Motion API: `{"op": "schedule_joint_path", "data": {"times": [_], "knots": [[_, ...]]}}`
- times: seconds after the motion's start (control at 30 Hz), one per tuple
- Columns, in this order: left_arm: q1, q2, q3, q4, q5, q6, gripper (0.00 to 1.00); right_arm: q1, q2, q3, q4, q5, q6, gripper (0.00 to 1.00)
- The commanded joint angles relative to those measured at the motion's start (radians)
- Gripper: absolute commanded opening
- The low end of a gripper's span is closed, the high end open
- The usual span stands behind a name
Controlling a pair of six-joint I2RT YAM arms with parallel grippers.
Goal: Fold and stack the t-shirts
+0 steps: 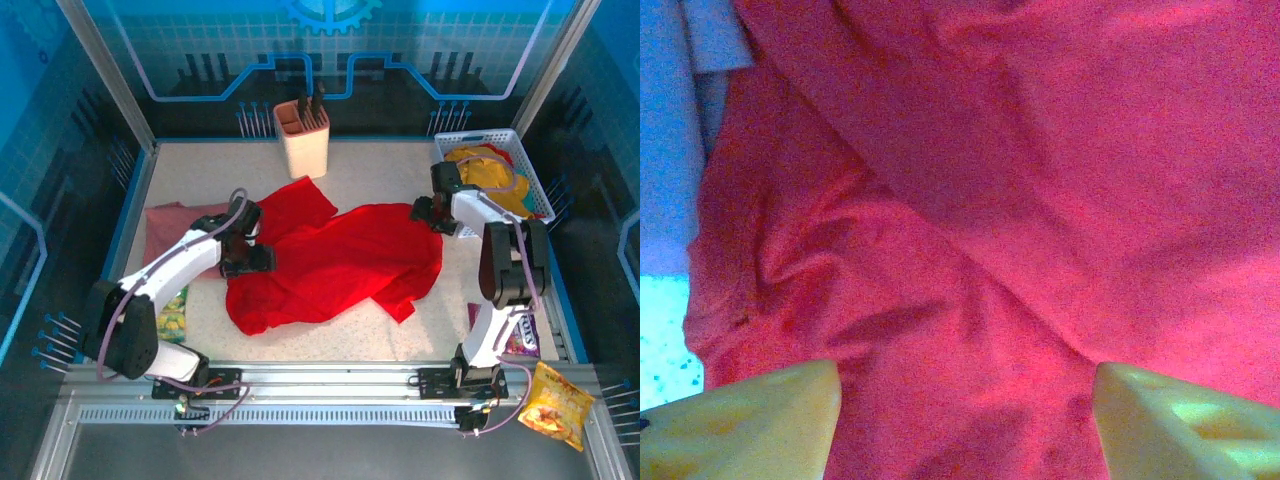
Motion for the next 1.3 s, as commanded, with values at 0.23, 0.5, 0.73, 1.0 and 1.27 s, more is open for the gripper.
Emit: {"op": "schedule_joint_path", "data": {"times": [0.23,0.5,0.73,1.0,1.27], "knots": [[-0.006,-0.091,-0.079,0.001,0.035,-0.037,0.68,0.013,0.105,0.138,-0.082,0.069,-0.052,0.20],[-0.006,-0.052,-0.062,0.031,0.057,-0.034,0.67,0.203,-0.032,0.109,-0.170,0.241,-0.102,0.00],[-0.008,-0.014,-0.049,0.043,0.061,-0.024,0.67,0.469,-0.051,0.063,-0.282,0.265,-0.039,0.21],[-0.008,0.011,-0.042,0.043,0.058,-0.012,0.67,0.497,-0.171,0.034,-0.277,0.220,-0.070,0.88],[-0.007,0.013,-0.042,0.050,0.066,-0.013,0.67,0.340,-0.130,0.083,-0.265,0.146,-0.124,0.80]]}}
